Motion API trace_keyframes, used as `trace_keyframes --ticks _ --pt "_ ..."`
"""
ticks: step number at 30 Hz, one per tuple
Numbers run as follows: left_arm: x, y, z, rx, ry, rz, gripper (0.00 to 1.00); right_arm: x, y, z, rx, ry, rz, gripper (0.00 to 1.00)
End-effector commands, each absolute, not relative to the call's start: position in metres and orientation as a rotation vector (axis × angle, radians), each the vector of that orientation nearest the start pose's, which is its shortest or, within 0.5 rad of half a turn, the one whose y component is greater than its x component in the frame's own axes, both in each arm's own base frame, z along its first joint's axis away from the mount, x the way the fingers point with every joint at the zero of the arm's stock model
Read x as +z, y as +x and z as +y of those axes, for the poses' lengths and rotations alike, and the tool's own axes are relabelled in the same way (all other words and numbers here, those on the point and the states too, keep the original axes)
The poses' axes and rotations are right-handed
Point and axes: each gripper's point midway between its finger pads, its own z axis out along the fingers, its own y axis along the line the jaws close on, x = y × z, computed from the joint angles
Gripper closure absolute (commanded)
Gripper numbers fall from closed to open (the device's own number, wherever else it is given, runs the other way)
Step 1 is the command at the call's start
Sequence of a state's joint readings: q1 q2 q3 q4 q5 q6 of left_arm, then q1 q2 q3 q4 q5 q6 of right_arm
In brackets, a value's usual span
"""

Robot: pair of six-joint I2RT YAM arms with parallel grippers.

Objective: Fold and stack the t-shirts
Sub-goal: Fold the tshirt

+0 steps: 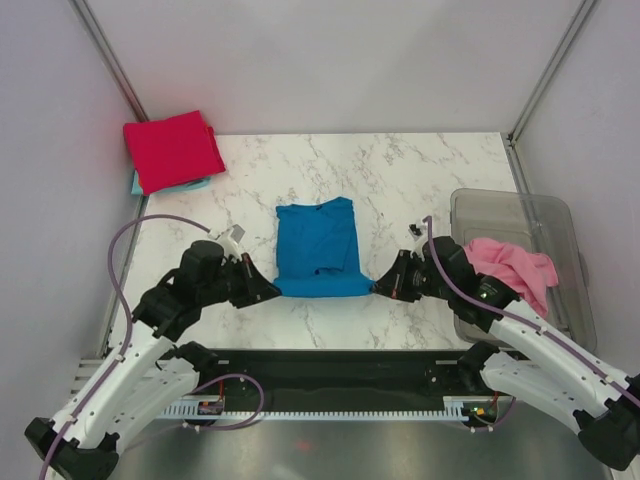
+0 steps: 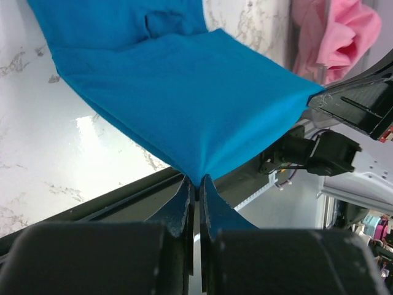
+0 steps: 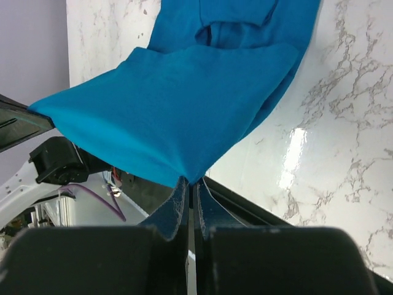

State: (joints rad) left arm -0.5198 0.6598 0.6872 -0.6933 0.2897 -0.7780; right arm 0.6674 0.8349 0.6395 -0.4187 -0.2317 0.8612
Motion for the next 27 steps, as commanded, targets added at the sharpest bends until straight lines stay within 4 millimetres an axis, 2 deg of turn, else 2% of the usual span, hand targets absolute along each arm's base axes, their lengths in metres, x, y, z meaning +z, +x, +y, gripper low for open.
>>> trace_keyframes --ticks 1,4,5,6,7,8,9,10,15,16,17,20,25,27 --pt "0.2 0.148 -0.172 -0.973 -0.165 2.407 0.98 0.196 0.181 0.214 0.995 0.167 2.328 1.0" --pt "0.213 0.154 -0.174 -0.962 -0.155 2.39 0.98 0.202 0.187 0.213 0.943 0.148 2.338 1.0" --pt "0.215 0.157 -0.174 -0.954 -0.139 2.388 0.98 0.212 0.193 0.215 0.937 0.142 2.319 1.0" --pt "0.22 0.162 -0.176 -0.944 -0.133 2.39 0.98 0.207 0.197 0.216 0.901 0.124 2.347 1.0" --pt "0.221 0.165 -0.176 -0.929 -0.131 2.391 0.98 0.215 0.202 0.218 0.895 0.115 2.337 1.0" --pt "0.221 0.168 -0.177 -0.915 -0.116 2.4 0.98 0.214 0.206 0.219 0.871 0.11 2.345 1.0" --pt "0.227 0.173 -0.178 -0.91 -0.109 2.388 0.98 0.206 0.211 0.221 0.839 0.101 2.375 1.0" --pt "0.222 0.179 -0.179 -0.88 -0.112 2.416 0.98 0.205 0.214 0.222 0.816 0.082 2.382 1.0" --pt "0.22 0.204 -0.18 -0.819 -0.111 2.446 0.98 0.203 0.244 0.229 0.746 0.06 2.412 1.0" --pt "0.216 0.211 -0.179 -0.817 -0.125 2.468 0.98 0.209 0.254 0.227 0.742 0.059 2.397 1.0" --pt "0.215 0.217 -0.178 -0.814 -0.119 2.467 0.98 0.202 0.261 0.228 0.725 0.062 2.419 1.0" --pt "0.216 0.236 -0.174 -0.857 -0.14 2.465 0.98 0.2 0.283 0.227 0.716 0.058 2.432 1.0" --pt "0.196 0.271 -0.177 -0.964 -0.176 2.523 0.98 0.19 0.317 0.226 0.701 0.052 2.462 1.0" --pt "0.192 0.286 -0.176 -0.974 -0.181 2.535 0.98 0.18 0.331 0.231 0.708 0.032 2.484 1.0"
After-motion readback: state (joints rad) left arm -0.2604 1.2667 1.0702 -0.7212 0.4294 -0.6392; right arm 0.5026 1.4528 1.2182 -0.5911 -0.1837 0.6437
